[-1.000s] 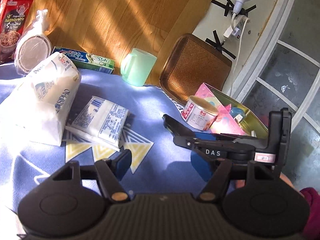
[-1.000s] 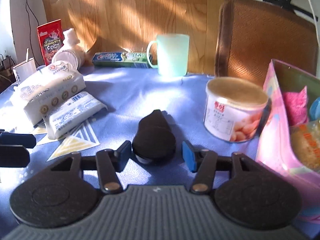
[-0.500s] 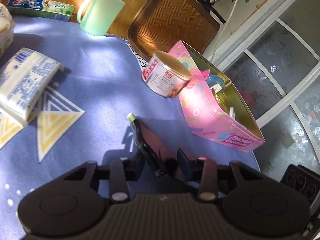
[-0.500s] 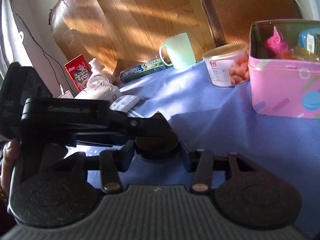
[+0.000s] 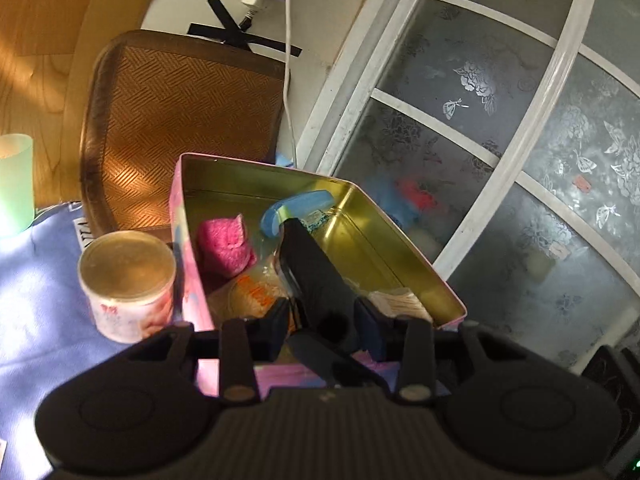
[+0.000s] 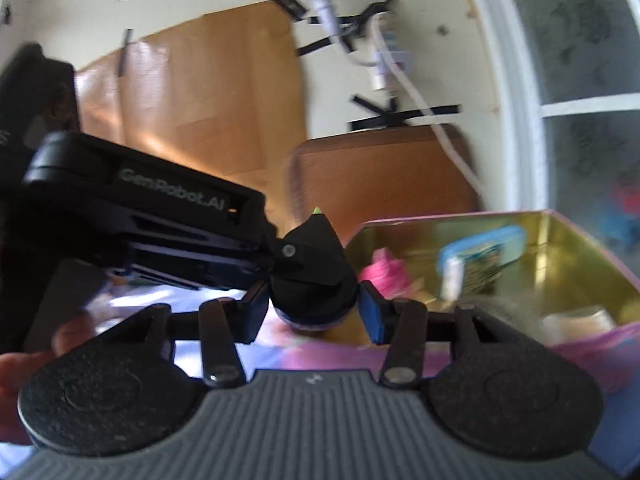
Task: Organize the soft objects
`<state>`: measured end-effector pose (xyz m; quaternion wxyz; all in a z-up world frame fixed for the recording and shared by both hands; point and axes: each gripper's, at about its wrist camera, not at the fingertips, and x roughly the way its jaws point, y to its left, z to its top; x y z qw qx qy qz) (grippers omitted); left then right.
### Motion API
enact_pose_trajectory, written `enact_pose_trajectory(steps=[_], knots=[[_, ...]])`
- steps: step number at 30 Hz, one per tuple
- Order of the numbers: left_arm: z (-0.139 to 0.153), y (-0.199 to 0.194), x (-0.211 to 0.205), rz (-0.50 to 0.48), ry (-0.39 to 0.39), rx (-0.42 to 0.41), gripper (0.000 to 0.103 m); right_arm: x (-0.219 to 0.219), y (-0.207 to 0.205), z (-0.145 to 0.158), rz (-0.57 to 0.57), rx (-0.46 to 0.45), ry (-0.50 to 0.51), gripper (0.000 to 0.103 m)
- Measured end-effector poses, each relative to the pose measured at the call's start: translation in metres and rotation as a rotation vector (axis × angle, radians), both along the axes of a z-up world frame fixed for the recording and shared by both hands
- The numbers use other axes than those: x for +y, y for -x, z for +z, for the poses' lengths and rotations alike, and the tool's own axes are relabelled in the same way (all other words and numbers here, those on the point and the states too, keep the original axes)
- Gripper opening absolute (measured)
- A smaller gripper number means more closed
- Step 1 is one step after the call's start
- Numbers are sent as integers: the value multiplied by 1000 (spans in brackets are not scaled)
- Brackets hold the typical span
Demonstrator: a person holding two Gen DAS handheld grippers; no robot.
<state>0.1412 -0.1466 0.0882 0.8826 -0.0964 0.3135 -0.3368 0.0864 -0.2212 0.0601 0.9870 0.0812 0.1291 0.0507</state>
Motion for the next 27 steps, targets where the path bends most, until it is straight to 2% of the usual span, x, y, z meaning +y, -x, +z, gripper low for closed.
enact_pose_trajectory(steps=[2,4,5,6,9,14,20,27], knots=[[-3,-2,-12,15,-21,-2,39,-11,-23,-9,-52,83,51,51],[-8,-1,-13,16,-17,16,39,-17,-46,-19,-141,172,178,52],[-9,1,-12,17,-19,15,42,-26,-48,-20,-145,163,174,59],[-11,3,-10,25,-32,9,43,-33,-51,-20,-206,181,190,62],[-15,7,-1,50,-58,1,43,-50,-45,-17,-273,150,168,63],[-20,11,17,77,-37,20,43,-51,-17,-11,-257,80,101,62],[-26,34,43,107,-66,-18,43,-27,9,-3,-191,20,37,62],[-50,75,114,197,-73,0,43,26,18,7,20,7,15,62]])
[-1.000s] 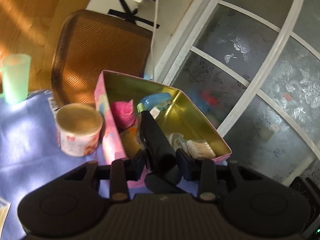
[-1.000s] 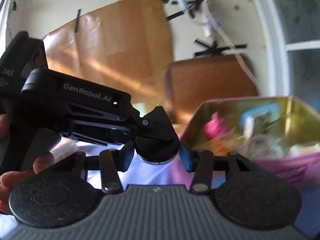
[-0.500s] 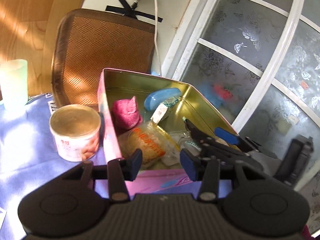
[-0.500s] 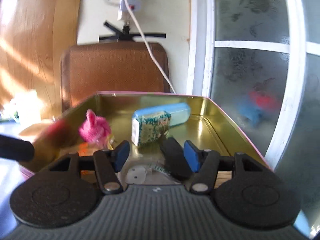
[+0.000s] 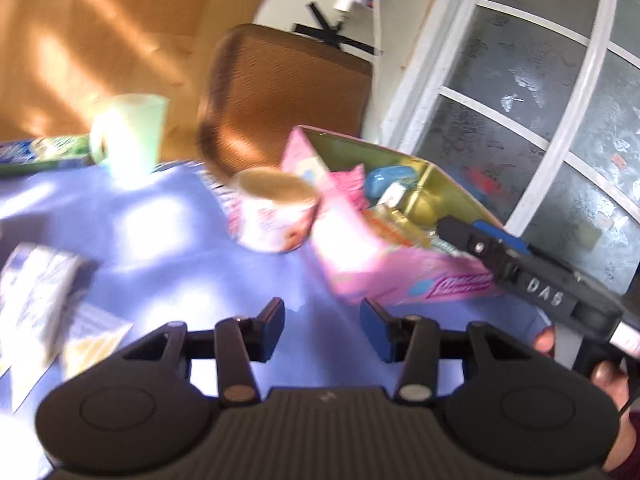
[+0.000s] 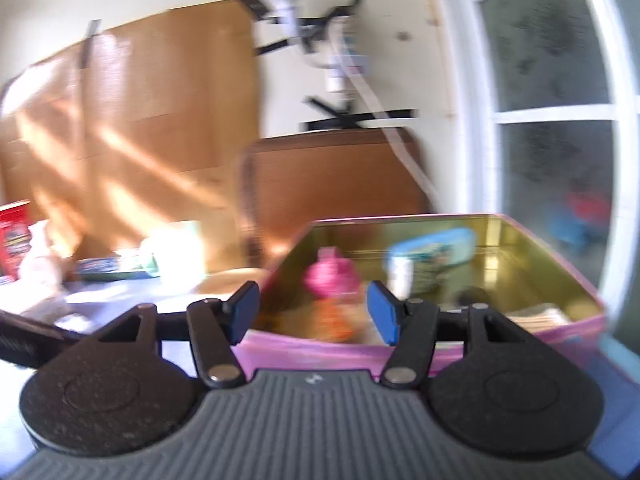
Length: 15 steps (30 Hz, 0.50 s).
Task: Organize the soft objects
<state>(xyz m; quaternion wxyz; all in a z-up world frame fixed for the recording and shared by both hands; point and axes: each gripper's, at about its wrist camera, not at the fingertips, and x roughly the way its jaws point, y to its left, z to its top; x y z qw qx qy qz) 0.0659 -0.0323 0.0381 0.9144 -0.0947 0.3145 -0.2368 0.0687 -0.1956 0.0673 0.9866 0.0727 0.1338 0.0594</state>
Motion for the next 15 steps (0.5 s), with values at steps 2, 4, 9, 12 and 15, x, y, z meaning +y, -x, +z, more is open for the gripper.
enact_pose_trajectory(steps=[2,4,9,12,15], knots=[[-9,14,28,54,-5,5,43,19,-5,0,79,25,1,62],[-17,29,63,129,-5,13,43,44,-13,-1,165,71,-2,62],[-24,65,144,324,61,21,43,115,-37,-6,358,194,-20,63],[-25,85,180,418,94,2,47,165,-51,-8,433,237,-4,67],[-27,98,204,469,132,-4,48,206,-70,-13,477,259,74,76]])
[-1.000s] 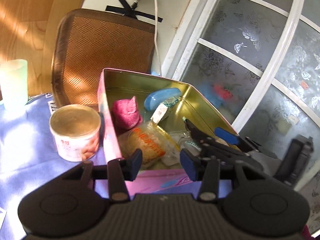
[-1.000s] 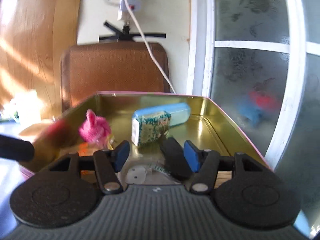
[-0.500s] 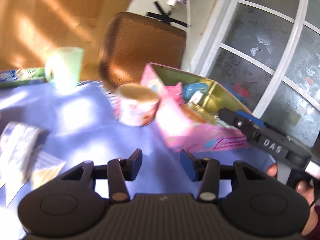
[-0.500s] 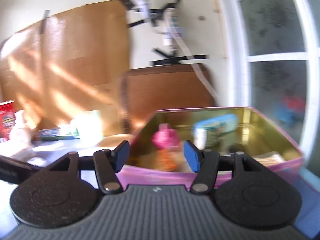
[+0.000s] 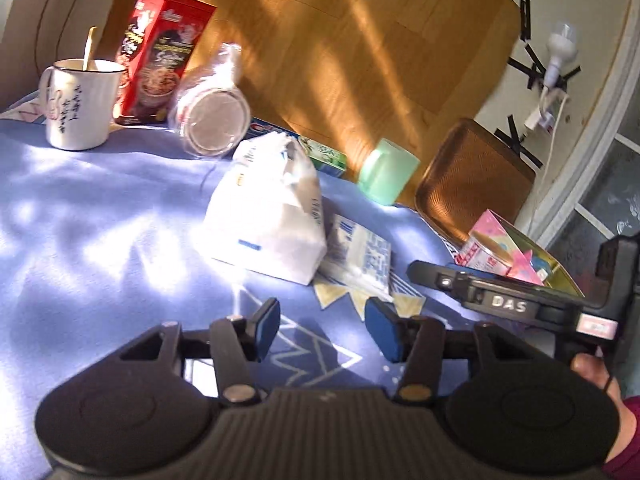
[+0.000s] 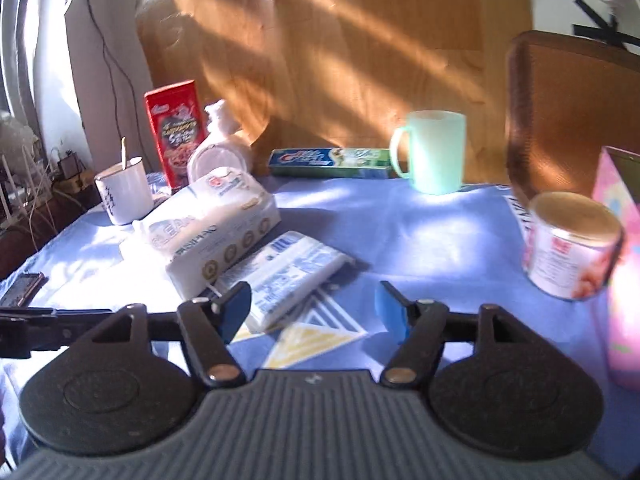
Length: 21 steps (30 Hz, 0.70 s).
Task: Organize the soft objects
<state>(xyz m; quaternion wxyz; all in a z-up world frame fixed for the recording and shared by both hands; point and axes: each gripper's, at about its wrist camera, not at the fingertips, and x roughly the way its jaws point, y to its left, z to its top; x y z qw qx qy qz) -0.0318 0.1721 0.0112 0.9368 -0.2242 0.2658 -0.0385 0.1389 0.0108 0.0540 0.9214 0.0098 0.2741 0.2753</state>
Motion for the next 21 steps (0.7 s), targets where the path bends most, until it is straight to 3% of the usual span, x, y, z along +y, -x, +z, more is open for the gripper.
enact_pose_trajectory(steps=[4,7,9,10,12,13,14,15,21], knots=[[-4,8,16,14,24,-5,48,24,-24,-8,-5,83,2,77],[-6,8,18,5,38,-12,48,32,-31,-15,-2,117,8,85],[-7,8,19,-7,44,-17,48,36,-26,-18,13,102,30,85],[-8,8,19,-13,45,-18,48,37,-23,-18,24,92,45,81],[-9,6,17,-23,47,-18,48,33,-17,-17,47,67,62,53],[-9,5,16,-27,49,-18,48,30,-15,-17,52,62,67,46],[-9,4,15,-31,51,-18,48,26,-13,-18,48,54,82,23],[-9,3,13,-35,53,-18,48,22,-10,-19,40,43,98,7],[-1,-7,-9,-93,35,-19,48,-15,1,-21,10,47,82,2]])
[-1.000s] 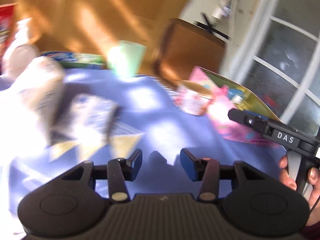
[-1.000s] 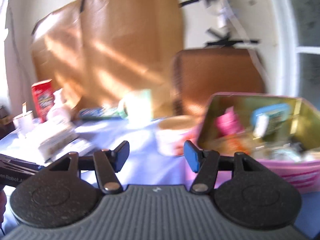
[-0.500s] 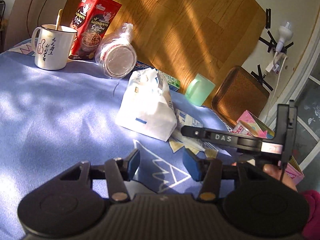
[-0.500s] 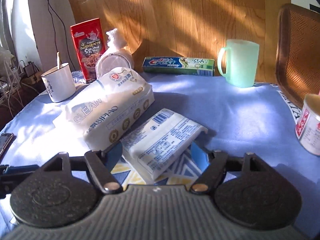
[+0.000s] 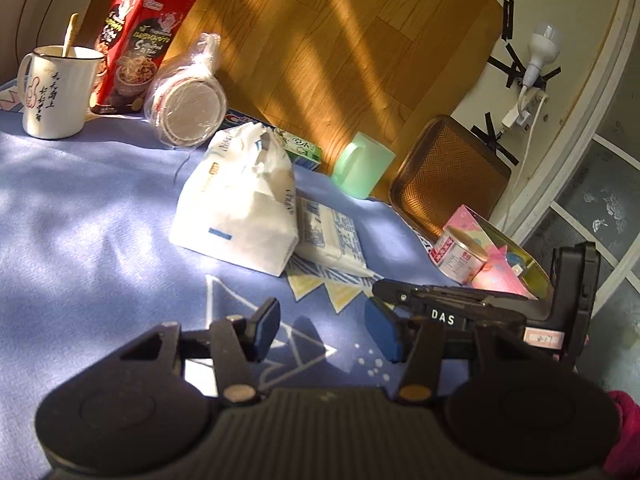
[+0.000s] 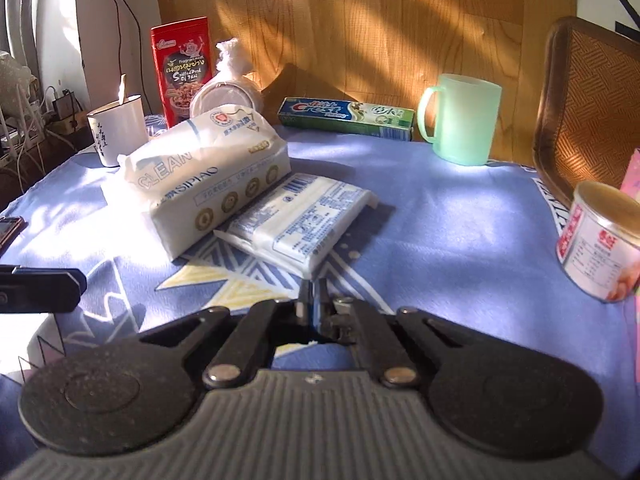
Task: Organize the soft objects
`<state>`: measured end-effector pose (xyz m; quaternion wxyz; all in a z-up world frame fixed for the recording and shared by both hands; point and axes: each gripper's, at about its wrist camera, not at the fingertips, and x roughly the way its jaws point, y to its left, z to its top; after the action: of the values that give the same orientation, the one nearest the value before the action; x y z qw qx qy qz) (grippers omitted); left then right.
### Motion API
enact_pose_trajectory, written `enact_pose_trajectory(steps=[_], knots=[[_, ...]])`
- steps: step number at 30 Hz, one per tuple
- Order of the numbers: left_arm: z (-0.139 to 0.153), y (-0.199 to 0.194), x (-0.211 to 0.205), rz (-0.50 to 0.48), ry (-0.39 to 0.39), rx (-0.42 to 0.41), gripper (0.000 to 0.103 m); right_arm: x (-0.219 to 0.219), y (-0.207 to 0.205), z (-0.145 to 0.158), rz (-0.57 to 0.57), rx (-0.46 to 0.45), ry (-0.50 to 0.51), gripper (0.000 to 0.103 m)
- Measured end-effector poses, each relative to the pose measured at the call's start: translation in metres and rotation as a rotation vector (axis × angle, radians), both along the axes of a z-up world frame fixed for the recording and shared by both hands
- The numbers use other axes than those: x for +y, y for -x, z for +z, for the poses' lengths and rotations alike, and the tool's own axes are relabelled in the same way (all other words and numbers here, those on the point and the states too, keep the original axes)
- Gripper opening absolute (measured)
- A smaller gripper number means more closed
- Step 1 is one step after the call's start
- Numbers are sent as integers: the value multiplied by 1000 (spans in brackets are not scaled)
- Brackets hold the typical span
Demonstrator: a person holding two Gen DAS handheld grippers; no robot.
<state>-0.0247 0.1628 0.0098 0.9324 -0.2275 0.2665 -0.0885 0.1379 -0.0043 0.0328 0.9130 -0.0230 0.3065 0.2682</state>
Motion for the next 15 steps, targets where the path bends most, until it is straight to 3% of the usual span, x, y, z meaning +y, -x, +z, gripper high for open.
enact_pose_trajectory(steps=[7,12,15], knots=[[18,-21,-36,-59,-36,-33,56,-18,17,8,27,-86,6,6],[22,-16,-37,-41,-32,-41,56,12,18,17,150,-192,76,10],[22,-7,-27,-5,-38,-26,56,31,9,12,198,-199,125,10]])
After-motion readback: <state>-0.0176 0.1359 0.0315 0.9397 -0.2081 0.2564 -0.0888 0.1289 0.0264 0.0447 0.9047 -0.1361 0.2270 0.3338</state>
